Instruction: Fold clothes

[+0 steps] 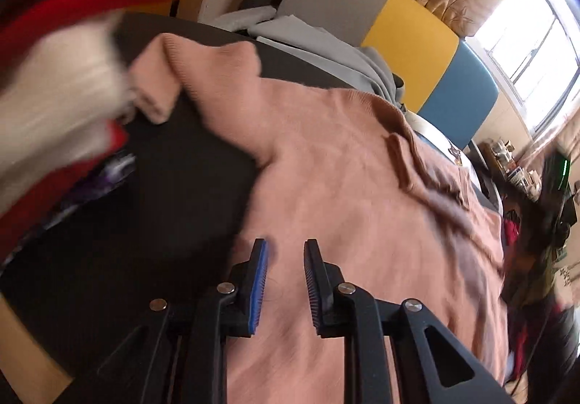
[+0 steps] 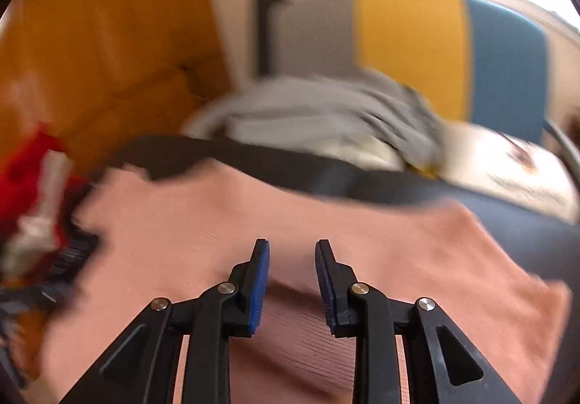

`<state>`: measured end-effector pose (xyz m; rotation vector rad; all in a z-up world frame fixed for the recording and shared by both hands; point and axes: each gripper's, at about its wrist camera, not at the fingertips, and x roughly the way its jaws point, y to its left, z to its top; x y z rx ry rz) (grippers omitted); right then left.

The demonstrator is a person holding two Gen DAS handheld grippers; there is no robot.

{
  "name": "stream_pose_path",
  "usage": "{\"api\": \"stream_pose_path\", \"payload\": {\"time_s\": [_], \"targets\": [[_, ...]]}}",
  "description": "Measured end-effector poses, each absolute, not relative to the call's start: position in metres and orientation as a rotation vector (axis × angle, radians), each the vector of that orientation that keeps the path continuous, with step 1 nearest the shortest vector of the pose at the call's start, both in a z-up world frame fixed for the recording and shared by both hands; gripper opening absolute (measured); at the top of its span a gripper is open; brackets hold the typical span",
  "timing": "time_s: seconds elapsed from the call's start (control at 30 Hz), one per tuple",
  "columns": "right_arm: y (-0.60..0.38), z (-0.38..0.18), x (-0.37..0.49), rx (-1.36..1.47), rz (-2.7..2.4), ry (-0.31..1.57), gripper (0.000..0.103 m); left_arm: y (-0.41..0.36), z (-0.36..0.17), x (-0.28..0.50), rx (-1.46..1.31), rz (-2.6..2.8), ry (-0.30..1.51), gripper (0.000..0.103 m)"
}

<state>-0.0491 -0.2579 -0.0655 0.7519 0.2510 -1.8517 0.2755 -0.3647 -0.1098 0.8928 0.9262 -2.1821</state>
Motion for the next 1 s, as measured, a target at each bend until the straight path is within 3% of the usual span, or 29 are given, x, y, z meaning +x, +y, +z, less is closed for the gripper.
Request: {"api": "stream_pose_path", "payload": {"time_s": [0.17,0.43,0.5,0.57,0.7,0.73,0.77,0.83,1.0], "targets": [[-0.367,-0.057,0.035,0.661,-1.469,0.380,0.037,-0.358,-0.114,0.310,0.873,-2.193,1.018,0.023],[-0.478,-0.094,0.098,0.647,-1.266,0.533,0.038,-0.367,-0.123,0.330,0.869,-2.178,1.128,0.024],[-0.496,-0.103,0.107,0.640,-1.251,0.574,0.045,-0.372,-0.125,0.331,0.874,-2.183,1.136,0.024],[-0.514,-0.113,0.115,0.633,-1.236,0.615,0.062,-0.376,-0.125,0.329,0.884,-2.187,1.134,0.025],[-0.551,-0.132,0.133,0.618,-1.204,0.696,0.065,-0.382,-0.130,0.324,0.896,-2.179,1.133,0.025],[-0.561,-0.137,0.137,0.615,-1.195,0.717,0.057,-0.384,-0.131,0.324,0.894,-2.169,1.147,0.025],[-0.570,-0.142,0.142,0.611,-1.187,0.737,0.029,-0.385,-0.133,0.325,0.889,-2.162,1.159,0.025],[-0.584,-0.147,0.145,0.620,-1.179,0.745,0.007,-0.384,-0.134,0.325,0.889,-2.155,1.164,0.025],[-0.564,-0.104,0.084,0.815,-1.225,0.354,0.007,-0.379,-0.131,0.319,0.896,-2.161,1.162,0.025]]}}
